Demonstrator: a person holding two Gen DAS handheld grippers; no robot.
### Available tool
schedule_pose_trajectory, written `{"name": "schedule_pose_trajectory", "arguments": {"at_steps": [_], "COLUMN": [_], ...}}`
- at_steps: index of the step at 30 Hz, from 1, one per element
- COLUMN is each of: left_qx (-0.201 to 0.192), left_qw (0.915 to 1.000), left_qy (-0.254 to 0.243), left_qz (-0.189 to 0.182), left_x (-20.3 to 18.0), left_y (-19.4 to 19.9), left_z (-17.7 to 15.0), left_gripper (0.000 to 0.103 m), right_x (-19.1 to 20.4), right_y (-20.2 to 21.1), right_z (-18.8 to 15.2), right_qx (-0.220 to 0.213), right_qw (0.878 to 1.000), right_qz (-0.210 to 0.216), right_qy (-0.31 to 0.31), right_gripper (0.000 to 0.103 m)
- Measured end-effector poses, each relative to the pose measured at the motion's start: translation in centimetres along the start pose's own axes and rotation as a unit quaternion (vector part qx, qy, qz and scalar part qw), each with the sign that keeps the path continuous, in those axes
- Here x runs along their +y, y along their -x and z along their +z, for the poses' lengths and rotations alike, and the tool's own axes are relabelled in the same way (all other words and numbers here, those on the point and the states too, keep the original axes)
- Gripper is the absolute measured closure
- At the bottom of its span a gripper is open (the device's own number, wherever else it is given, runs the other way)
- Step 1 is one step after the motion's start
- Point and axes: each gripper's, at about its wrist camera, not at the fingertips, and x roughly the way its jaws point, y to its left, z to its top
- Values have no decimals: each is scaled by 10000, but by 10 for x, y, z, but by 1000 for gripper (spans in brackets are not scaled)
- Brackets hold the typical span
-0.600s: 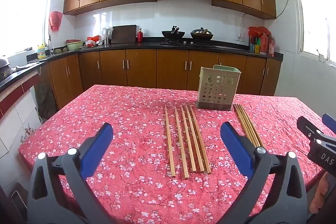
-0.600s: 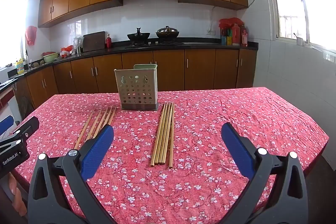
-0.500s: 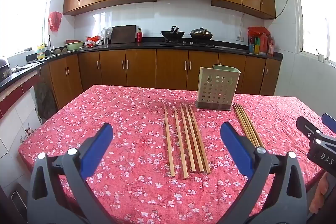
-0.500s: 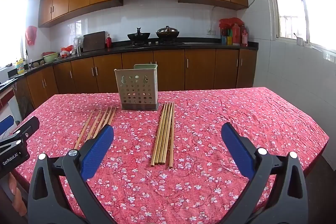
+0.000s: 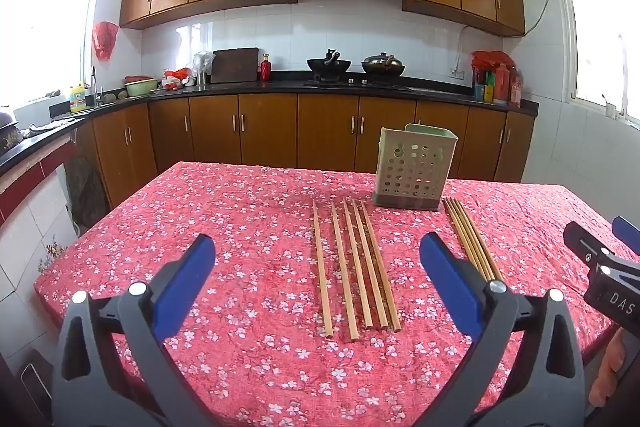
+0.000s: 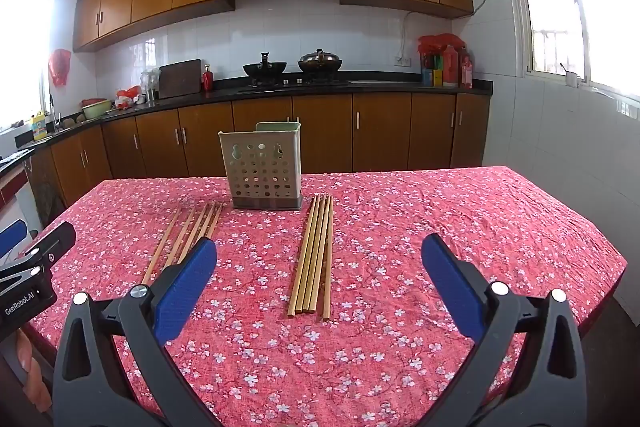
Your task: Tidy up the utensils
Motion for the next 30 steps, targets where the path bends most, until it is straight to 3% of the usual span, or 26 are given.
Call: {"name": "schedule_pose_trajectory", "arguments": {"at_steps": [30], "left_qx": [2], "left_qw": [10000], "left_qy": [10], "left_qz": [2], "left_x": [-8], "left_y": [-1], "left_z": [-1], "left_gripper": [4], "right_x": [-1], "right_y": [0], "right_z": [1], "right_qx": [1], "right_qw": [10000], "right_qz": [0], "right_qy": [3], "right_gripper": [2]}}
